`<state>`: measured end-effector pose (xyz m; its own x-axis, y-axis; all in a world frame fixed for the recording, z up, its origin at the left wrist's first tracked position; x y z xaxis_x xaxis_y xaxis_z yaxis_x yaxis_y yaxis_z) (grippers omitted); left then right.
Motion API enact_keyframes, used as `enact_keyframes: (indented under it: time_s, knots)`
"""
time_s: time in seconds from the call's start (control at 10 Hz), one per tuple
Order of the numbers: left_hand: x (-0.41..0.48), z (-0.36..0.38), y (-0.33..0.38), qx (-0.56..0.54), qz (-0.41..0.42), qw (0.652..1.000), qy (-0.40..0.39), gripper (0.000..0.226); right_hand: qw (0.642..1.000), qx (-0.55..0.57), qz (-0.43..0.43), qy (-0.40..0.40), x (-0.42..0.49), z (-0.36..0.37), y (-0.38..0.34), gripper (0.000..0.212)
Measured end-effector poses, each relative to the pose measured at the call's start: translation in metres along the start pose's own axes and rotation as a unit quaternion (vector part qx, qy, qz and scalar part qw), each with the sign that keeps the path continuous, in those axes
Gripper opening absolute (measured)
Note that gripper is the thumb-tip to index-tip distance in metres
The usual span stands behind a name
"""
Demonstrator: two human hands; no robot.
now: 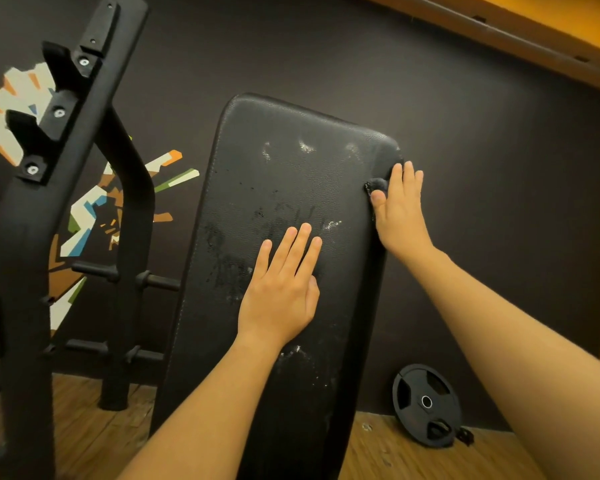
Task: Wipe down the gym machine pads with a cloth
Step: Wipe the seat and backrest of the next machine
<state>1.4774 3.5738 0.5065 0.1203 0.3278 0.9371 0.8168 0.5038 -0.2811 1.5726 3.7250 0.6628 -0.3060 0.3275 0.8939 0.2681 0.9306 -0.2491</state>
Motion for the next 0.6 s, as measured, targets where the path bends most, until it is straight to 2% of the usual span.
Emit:
enact_keyframes:
  time_s: [0.1, 0.2, 0.3, 0.4, 0.6]
  knots:
    - [0.0, -0.001, 0.001, -0.001, 0.001, 1.0, 0.007, 0.062, 0.999, 0.038, 0.024, 0.024, -0.014, 0.002, -0.005, 0.062]
    - [-0.001, -0.002, 0.0, -0.002, 0.001, 1.0, 0.007, 0.061, 0.999, 0.013, 0.004, 0.046, -0.041, 0.012, -0.004, 0.061]
    - [-0.001, -0.002, 0.0, -0.003, 0.0, 1.0, 0.008, 0.061, 0.999, -0.025, -0.017, 0.029, -0.037, 0.013, 0.0, 0.061]
    - [0.0, -0.001, 0.001, -0.004, 0.003, 1.0, 0.009, 0.061, 0.999, -0.04, -0.019, 0.013, -0.017, 0.005, 0.0, 0.063]
    - [-0.001, 0.001, 0.001, -0.003, 0.0, 1.0, 0.002, 0.061, 0.998, -0.05, 0.012, 0.043, -0.046, 0.005, -0.001, 0.063]
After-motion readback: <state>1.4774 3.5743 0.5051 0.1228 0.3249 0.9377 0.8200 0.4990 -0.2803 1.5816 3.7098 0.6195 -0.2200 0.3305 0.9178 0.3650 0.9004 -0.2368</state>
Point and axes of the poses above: each hand's wrist, its own x-axis towards the middle knuckle, its own z-axis out of the palm, y = z × x, the point moved 7 cm from there along x, towards the middle knuckle, and after that the axes turned 11 degrees about z, right-handed, at the moved point
